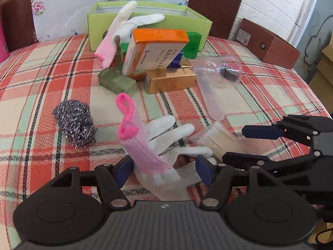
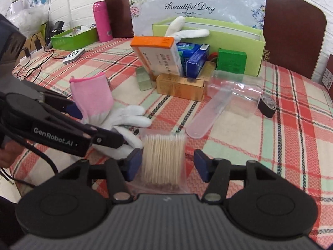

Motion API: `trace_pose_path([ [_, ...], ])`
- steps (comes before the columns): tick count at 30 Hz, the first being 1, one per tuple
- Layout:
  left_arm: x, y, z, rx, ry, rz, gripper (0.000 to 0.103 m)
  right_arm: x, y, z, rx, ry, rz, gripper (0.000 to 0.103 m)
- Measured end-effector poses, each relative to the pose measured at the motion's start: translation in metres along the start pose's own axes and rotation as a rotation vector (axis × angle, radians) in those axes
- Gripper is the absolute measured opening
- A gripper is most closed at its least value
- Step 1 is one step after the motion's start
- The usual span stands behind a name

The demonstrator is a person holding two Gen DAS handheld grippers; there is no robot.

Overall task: Organize objects
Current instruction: 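Lift the glove with the left tool while the right grasps the toothpick bundle, then carry glove and toothpicks into the lime-green box and open both tools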

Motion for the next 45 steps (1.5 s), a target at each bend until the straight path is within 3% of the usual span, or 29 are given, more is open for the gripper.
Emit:
trace_pose_path([
  [8, -0.004, 0.002, -0.002, -0.016, 0.012, -0.008, 0.065, -0.005, -0.003, -0.003, -0.041, -0.020, -0.001, 0.055],
  [9, -0.004, 0.002, -0.003, -0.030, 0.020, -0.010, 0.059, -0.006, -0.002, -0.003, -0.049, -0.021, -0.003, 0.055],
  [10, -0.003, 0.002, -0.003, -0.050, 0.035, -0.014, 0.043, -0.007, -0.003, -0.003, -0.054, -0.021, -0.002, 0.055],
  [11, -0.003, 0.002, -0.002, -0.067, 0.057, -0.015, 0.036, -0.009, -0.003, -0.004, -0.057, -0.020, 0.002, 0.054],
  [13, -0.001, 0.001, 0.003, -0.063, 0.065, -0.015, 0.019, -0.012, -0.005, -0.002, -0.058, -0.013, 0.012, 0.044],
  [16, 0.003, 0.002, 0.010, -0.029, 0.056, -0.019, 0.010, -0.011, -0.006, 0.003, -0.042, -0.010, 0.001, 0.031],
  [20, 0.016, 0.007, 0.006, -0.019, 0.015, -0.044, 0.010, -0.003, -0.003, 0.003, -0.058, 0.016, -0.012, 0.023],
  [26, 0.059, 0.037, 0.000, -0.038, -0.028, -0.160, 0.010, 0.026, 0.014, 0.002, -0.067, 0.052, -0.063, 0.022],
  [35, 0.119, 0.115, 0.001, -0.104, -0.004, -0.380, 0.010, 0.076, 0.088, -0.011, -0.049, 0.039, -0.262, 0.022],
  [40, 0.119, 0.164, 0.014, -0.088, 0.031, -0.451, 0.010, 0.088, 0.137, -0.023, -0.057, 0.017, -0.378, 0.022],
  [45, 0.099, 0.211, 0.031, -0.057, 0.066, -0.454, 0.010, 0.073, 0.178, -0.043, -0.097, -0.019, -0.421, 0.022],
])
Point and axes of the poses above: each gripper's, at about its wrist camera, not at the fingertips, and x roughly against the way its jaws point, z to its left, y to its top, the point moved 9 cm from there along -x, roughly the way its jaws point, and after that the axes turned 9 degrees about -x, right-handed, at the moved point
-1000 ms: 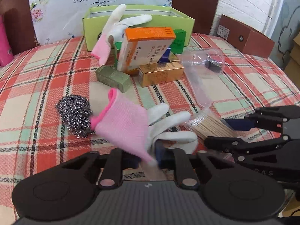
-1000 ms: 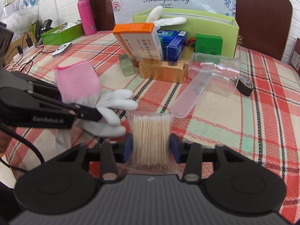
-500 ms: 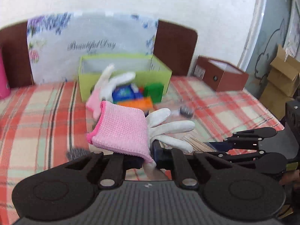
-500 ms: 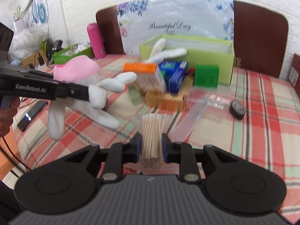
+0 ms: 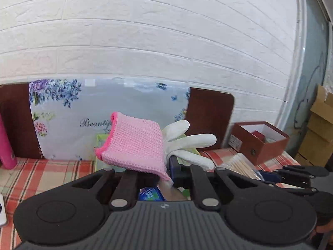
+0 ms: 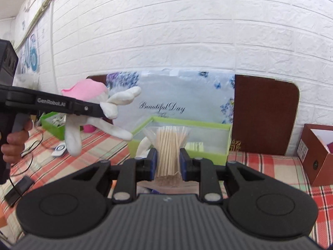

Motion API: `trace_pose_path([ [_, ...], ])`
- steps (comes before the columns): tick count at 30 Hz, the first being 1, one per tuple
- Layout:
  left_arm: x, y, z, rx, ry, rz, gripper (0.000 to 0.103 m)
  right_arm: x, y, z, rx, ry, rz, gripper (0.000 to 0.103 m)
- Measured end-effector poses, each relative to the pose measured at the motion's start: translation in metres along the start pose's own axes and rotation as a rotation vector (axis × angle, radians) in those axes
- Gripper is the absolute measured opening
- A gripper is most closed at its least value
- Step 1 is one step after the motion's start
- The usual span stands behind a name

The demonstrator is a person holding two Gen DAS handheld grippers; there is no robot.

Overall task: Organize objects
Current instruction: 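Carry glove and toothpicks into the lime-green box and open both tools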

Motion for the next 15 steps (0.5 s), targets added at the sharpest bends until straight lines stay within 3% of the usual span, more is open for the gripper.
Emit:
trace_pose_path([
  [7, -0.067, 0.032, 0.017, -0.041, 0.058, 0.025, 0.010, -0.068, 0.033, -0.037, -0.038, -0.077, 0.018, 0.022],
  [15, -0.157, 0.020, 0.044, -0.018, 0.075, 0.126, 0.010, -0.161, 0.035, -0.077, -0.056, -0.132, 0.077, 0.022],
])
Point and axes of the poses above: each gripper's, at about its wrist camera, not at the fingertips, and x roughly against the way its jaws point, z to its left, y to its top, the point moved 9 cm from there along -x, roughly the way its jaws point, and after that the axes turned 9 degrees about -x, right-handed, at the moved point
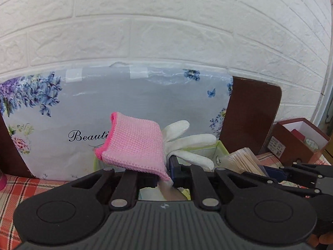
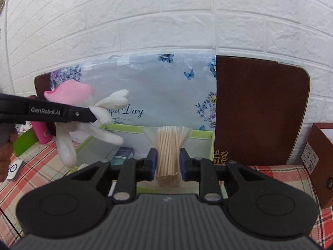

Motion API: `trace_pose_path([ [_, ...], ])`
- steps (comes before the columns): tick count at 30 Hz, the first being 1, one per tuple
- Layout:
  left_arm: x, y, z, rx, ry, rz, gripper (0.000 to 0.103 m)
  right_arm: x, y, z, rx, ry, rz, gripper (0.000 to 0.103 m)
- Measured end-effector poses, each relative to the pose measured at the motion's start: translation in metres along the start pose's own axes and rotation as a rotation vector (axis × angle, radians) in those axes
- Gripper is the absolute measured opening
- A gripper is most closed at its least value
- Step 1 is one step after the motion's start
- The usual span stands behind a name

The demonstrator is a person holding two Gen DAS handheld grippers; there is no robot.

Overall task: Organize objects
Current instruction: 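Carry glove and toothpicks into the lime-green box and open both tools, then grasp the steel wool with the left tool while the right grasps the clear tube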

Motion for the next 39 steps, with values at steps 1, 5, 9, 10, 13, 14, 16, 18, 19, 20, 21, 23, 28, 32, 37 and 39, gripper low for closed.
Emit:
trace_pose_path([
  [1, -0.009, -0.002, 0.002, -0.005, 0.004, 0.013, 0.010, -0.009, -0.001, -0.002, 0.006, -0.008, 0.005, 0.022],
  [5, -0.042, -0.012, 0.006, -0.025, -0.001, 0.056, 0.010, -0.046, -0.007, -0.008, 0.022, -0.018, 0.031, 0.024],
  [9, -0.066, -0.029, 0.015, 0.000, 0.016, 0.087, 0.057, -0.070, -0.020, -0.014, 0.073, -0.058, 0.042, 0.068],
  [10, -0.070, -0.034, 0.019, 0.012, 0.025, 0.102, 0.081, -0.072, -0.023, -0.014, 0.086, -0.063, 0.048, 0.072],
  [13, -0.072, -0.044, 0.028, 0.013, 0.065, 0.105, 0.084, -0.067, -0.029, -0.012, 0.101, -0.035, 0.046, 0.084],
  [14, -0.071, -0.044, 0.030, 0.013, 0.065, 0.105, 0.084, -0.064, -0.029, -0.010, 0.103, -0.033, 0.038, 0.092],
  [16, -0.065, -0.043, 0.032, 0.029, 0.066, 0.106, 0.084, -0.056, -0.024, -0.009, 0.114, -0.060, 0.009, 0.102],
  [18, -0.055, -0.040, 0.033, 0.033, 0.066, 0.094, 0.084, -0.047, -0.020, -0.006, 0.122, -0.060, -0.011, 0.103],
  [19, -0.048, -0.036, 0.032, 0.031, 0.070, 0.080, 0.084, -0.042, -0.019, -0.005, 0.116, -0.057, -0.018, 0.103],
  [20, -0.040, -0.033, 0.031, 0.026, 0.077, 0.066, 0.084, -0.037, -0.017, -0.004, 0.109, -0.056, -0.023, 0.103],
  [21, -0.033, -0.029, 0.030, 0.022, 0.086, 0.057, 0.084, -0.031, -0.015, -0.003, 0.104, -0.056, -0.028, 0.103],
  [23, -0.013, -0.022, 0.024, 0.015, 0.092, 0.038, 0.084, -0.018, -0.013, -0.001, 0.099, -0.055, -0.038, 0.103],
  [28, 0.033, -0.017, 0.000, 0.025, 0.118, 0.029, 0.084, 0.026, -0.013, 0.008, 0.079, -0.046, -0.067, 0.103],
  [32, 0.072, -0.024, -0.020, 0.008, 0.146, 0.008, 0.085, 0.062, -0.021, 0.016, 0.073, -0.020, -0.079, 0.103],
  [37, 0.108, -0.043, -0.034, 0.007, 0.172, -0.013, 0.087, 0.097, -0.038, 0.024, 0.073, -0.017, -0.090, 0.103],
  [39, 0.118, -0.052, -0.036, 0.020, 0.177, -0.010, 0.087, 0.107, -0.046, 0.026, 0.067, -0.016, -0.087, 0.103],
])
Point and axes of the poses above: each gripper's, at about its wrist camera, not at the fingertips, and x roughly against the way its jaws point, z to its left, y to its top, the point moved 9 cm from there along -x, roughly the way its jaws point, and after that the axes turned 9 degrees about -x, right-handed, at the moved point
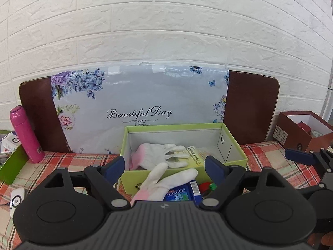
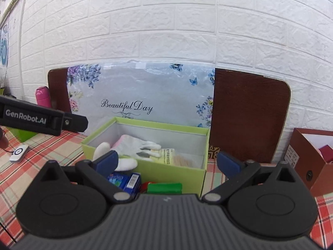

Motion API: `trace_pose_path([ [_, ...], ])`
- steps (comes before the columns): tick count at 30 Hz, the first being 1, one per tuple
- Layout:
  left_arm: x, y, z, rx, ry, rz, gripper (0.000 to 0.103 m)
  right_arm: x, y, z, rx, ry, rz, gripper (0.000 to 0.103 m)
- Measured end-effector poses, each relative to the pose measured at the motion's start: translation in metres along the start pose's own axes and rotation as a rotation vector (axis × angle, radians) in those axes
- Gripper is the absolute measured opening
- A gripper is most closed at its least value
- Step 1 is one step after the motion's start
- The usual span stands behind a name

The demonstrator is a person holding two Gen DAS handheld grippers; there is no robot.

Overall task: Organize objects
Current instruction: 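Grasp the steel wool with the left tool while the right grasps the clear tube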

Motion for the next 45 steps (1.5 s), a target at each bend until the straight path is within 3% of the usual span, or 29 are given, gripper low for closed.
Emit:
trace_pose_path([
  [12, 0.022, -0.068, 0.005, 0.076, 0.015, 0.096, 0.087, 0.028, -0.050, 0.009, -0.059, -0.013, 0.075, 0.103],
  [19, 0.026, -0.105, 0.014, 0.077, 0.047, 0.167, 0.087, 0.028, -0.078, 0.010, -0.044, -0.109, 0.124, 0.103],
  [28, 0.035, -0.134, 0.024, 0.099, 0.071, 0.224, 0.087, 0.027, -0.095, 0.010, -0.059, -0.171, 0.152, 0.103],
  [35, 0.044, -0.153, 0.038, 0.093, 0.096, 0.244, 0.087, 0.025, -0.116, 0.017, -0.065, -0.158, 0.185, 0.103],
  [40, 0.048, -0.193, 0.050, 0.073, 0.103, 0.310, 0.087, 0.017, -0.150, 0.027, -0.088, -0.100, 0.260, 0.103],
  [45, 0.042, -0.209, 0.058, 0.130, 0.092, 0.357, 0.087, 0.006, -0.161, 0.027, -0.095, -0.130, 0.257, 0.099],
])
Point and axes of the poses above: each gripper's, at about its wrist camera, not at the fingertips, and x roughly against the way its jaws point, z to its left, y to its top, the point moved 9 cm from there along -x, roughly the way its jaws point, and after that the axes turned 9 degrees about -x, right-handed, at the moved point
